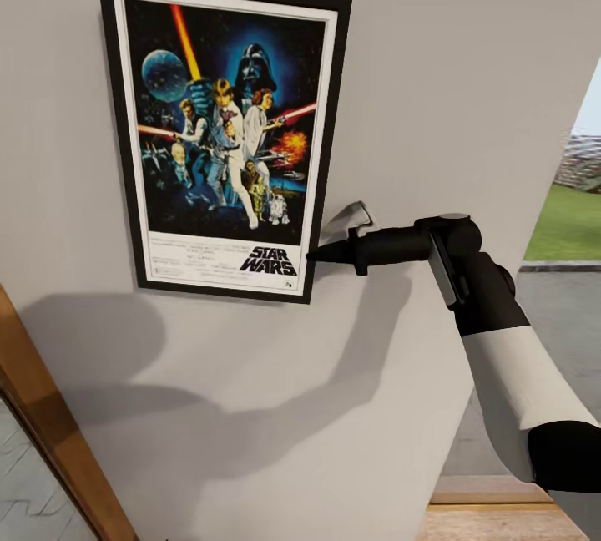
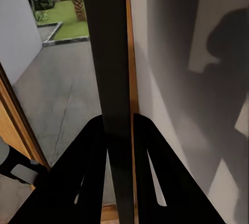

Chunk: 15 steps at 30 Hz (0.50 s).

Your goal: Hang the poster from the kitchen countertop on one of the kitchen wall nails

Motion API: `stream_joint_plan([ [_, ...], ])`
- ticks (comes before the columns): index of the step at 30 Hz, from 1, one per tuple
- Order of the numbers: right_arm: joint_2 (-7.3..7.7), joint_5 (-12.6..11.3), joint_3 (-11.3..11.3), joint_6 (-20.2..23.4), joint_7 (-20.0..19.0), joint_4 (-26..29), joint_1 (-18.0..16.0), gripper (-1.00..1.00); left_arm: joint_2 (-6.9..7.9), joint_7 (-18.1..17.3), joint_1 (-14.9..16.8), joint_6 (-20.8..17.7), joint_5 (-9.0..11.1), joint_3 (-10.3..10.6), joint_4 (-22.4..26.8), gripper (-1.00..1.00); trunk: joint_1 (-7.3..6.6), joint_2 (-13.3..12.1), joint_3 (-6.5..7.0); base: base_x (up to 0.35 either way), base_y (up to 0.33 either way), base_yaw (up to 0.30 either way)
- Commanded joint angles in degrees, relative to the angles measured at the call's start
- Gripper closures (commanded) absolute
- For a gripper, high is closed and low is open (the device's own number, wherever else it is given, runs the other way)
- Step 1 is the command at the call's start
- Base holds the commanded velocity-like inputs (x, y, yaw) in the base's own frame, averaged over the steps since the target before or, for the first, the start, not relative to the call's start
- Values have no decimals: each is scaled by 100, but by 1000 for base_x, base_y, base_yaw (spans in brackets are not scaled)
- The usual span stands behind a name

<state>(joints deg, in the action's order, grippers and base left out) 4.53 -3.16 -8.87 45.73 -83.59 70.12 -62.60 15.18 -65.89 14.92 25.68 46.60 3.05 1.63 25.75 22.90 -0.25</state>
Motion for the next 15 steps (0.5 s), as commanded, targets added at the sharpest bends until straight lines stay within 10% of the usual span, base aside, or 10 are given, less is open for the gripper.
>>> stream_joint_plan([
  [1, 8, 1, -4, 92, 37, 7, -2, 100, 23, -11, 2, 27, 31, 35, -5, -100, 3, 2, -3, 0, 0, 0],
  [15, 6, 8, 17, 331, 88, 44, 2, 100, 124, -11, 2, 24, 24, 46, -4, -100, 3, 2, -3, 0, 0, 0],
])
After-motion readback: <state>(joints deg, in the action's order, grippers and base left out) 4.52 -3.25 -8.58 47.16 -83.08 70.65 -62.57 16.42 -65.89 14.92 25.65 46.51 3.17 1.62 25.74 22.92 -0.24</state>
